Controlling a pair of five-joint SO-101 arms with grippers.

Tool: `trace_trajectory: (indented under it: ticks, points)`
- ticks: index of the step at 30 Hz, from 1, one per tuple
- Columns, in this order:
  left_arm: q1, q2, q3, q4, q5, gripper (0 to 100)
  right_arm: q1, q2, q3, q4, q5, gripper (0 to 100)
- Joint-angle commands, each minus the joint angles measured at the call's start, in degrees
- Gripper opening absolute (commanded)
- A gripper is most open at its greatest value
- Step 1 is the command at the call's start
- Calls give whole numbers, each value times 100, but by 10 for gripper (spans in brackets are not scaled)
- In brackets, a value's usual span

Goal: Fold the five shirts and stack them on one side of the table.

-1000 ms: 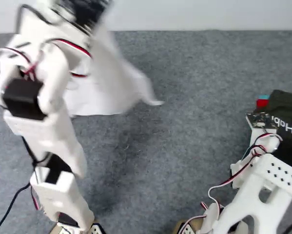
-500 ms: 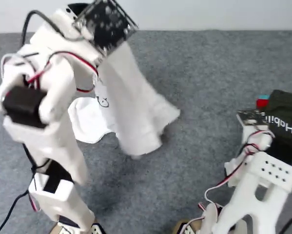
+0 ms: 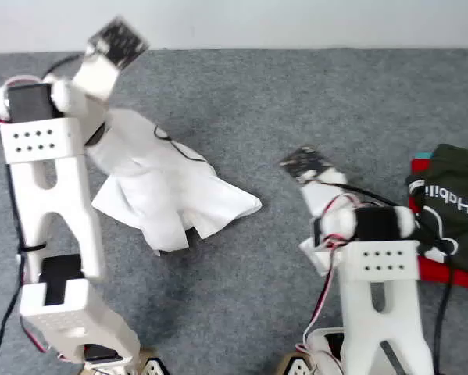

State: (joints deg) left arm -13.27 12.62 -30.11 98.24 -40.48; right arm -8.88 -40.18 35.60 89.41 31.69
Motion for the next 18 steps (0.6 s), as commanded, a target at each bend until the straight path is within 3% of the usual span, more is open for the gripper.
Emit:
trace_trajectory:
  ticks: [1, 6, 11, 18]
  points:
    - [-475, -176, 945, -545, -299, 13, -752, 110, -308, -242, -141, 24]
    - [-844, -176, 1938, -1257, -325, 13, -1833, 1068, -545, -558, -484, 9]
    - [-932, -176, 2316, -1477, -325, 13, -2466, 2510, -1943, -488, -668, 9]
    - [-958, -167, 2484, -1486, -316, 14, -3196, 4418, -4018, 110, -158, 45]
